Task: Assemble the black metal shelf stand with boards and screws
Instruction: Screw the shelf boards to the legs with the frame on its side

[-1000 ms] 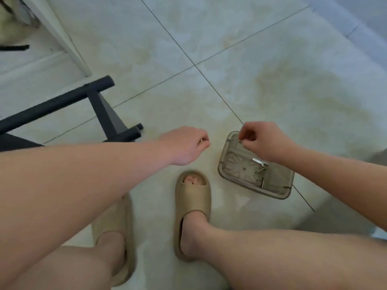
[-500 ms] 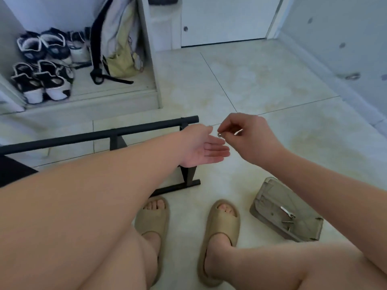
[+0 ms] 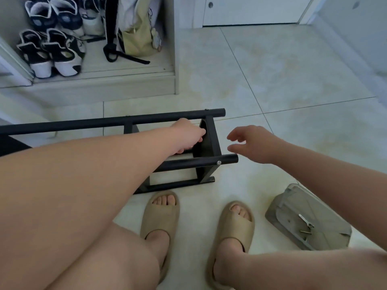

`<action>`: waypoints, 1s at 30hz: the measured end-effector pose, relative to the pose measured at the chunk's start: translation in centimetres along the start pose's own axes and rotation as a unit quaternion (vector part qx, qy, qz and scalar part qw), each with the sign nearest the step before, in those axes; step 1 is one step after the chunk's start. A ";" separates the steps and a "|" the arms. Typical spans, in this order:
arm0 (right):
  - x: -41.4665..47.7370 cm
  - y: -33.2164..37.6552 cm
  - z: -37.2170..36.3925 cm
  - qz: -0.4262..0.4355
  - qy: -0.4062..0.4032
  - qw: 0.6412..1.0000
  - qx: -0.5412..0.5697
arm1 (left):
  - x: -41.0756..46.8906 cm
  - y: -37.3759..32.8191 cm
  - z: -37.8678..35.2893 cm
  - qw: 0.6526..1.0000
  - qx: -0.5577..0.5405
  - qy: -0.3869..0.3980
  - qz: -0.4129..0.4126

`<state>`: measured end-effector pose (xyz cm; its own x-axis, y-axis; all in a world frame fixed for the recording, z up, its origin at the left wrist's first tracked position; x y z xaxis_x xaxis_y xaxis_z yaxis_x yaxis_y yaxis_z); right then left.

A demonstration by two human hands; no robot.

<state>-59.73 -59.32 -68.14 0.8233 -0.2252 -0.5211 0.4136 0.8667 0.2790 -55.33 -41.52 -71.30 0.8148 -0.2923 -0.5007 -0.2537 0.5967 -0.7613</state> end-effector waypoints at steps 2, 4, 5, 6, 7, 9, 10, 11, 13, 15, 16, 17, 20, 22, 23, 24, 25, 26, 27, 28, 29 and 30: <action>0.8 -1.0 -2.1 -0.016 0.040 0.997 -0.061 | 0.9 0.1 -0.6 0.998 0.053 0.024 -0.020; 1.3 -1.2 -3.2 -0.020 0.067 0.996 -0.052 | 1.6 0.0 -1.4 0.994 0.091 0.041 -0.037; 1.6 -1.1 -3.6 -0.016 0.079 0.996 -0.044 | 1.9 0.0 -1.9 0.992 0.105 0.045 -0.044; 1.8 -0.9 -3.8 -0.012 0.089 0.995 -0.040 | 2.1 -0.1 -2.4 0.991 0.112 0.050 -0.051; 2.0 -0.7 -4.1 -0.005 0.097 0.994 -0.042 | 2.4 -0.1 -3.0 0.991 0.111 0.055 -0.056; 2.2 0.0 -4.5 0.012 0.094 0.994 -0.061 | 2.9 0.2 -3.8 0.991 0.109 0.057 -0.056; 2.2 0.3 -4.5 0.018 0.088 0.994 -0.067 | 3.0 0.4 -3.9 0.991 0.113 0.054 -0.054; 2.1 0.4 -4.6 0.022 0.082 0.994 -0.069 | 3.1 0.5 -4.0 0.991 0.116 0.051 -0.051; 2.0 0.4 -4.5 0.022 0.075 0.995 -0.058 | 3.3 0.9 -4.1 0.991 0.108 0.057 -0.046; 1.7 0.3 -4.6 0.020 0.076 0.996 -0.049 | 3.3 1.2 -4.5 0.991 0.094 0.081 -0.042; 1.6 0.3 -4.6 0.021 0.077 0.996 -0.049 | 3.3 1.3 -4.7 0.991 0.086 0.097 -0.040; 1.5 0.3 -4.7 0.021 0.079 0.995 -0.051 | 3.4 1.5 -4.9 0.990 0.077 0.113 -0.037; 0.8 0.4 -5.4 0.024 0.095 0.993 -0.068 | 2.8 1.8 -5.4 0.984 0.072 0.162 -0.024; 0.0 0.4 -6.2 0.022 0.109 0.990 -0.083 | 2.0 2.3 -5.9 0.976 0.080 0.202 -0.003; -0.4 0.2 -6.7 0.017 0.116 0.989 -0.091 | 1.5 2.6 -6.2 0.971 0.082 0.225 0.010; -0.8 0.2 -7.1 0.010 0.122 0.988 -0.100 | 0.9 2.9 -6.5 0.965 0.083 0.249 0.022; -1.1 0.2 -7.3 0.005 0.121 0.987 -0.109 | 0.4 3.0 -6.7 0.958 0.081 0.272 0.032; -1.2 0.2 -7.3 0.000 0.114 0.986 -0.120 | 0.0 3.0 -6.8 0.954 0.078 0.288 0.040; -1.2 0.2 -7.2 -0.006 0.103 0.986 -0.129 | -0.2 3.1 -6.8 0.951 0.074 0.298 0.047; -1.2 0.1 -7.0 -0.011 0.091 0.987 -0.134 | -0.3 3.2 -6.8 0.949 0.071 0.303 0.051; -1.2 0.1 -6.7 -0.017 0.079 0.988 -0.134 | -0.4 3.2 -6.8 0.948 0.069 0.305 0.054; -1.1 0.0 -6.5 -0.020 0.067 0.989 -0.132 | -0.4 3.2 -6.7 0.948 0.068 0.306 0.055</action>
<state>-63.18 -56.22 -72.78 0.7421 -0.2163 -0.6344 0.3150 0.9480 0.0452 -59.96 -44.56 -76.31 0.3212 -0.5763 -0.7515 -0.2166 0.7278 -0.6507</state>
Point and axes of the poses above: each hand's wrist, its own x-axis towards the middle knuckle, its own z-axis out of the back of the hand, y = z × x, the point moved 9 cm from there along x, towards the middle knuckle, and after that the axes turned 15 degrees about -z, right-handed, at the moved point
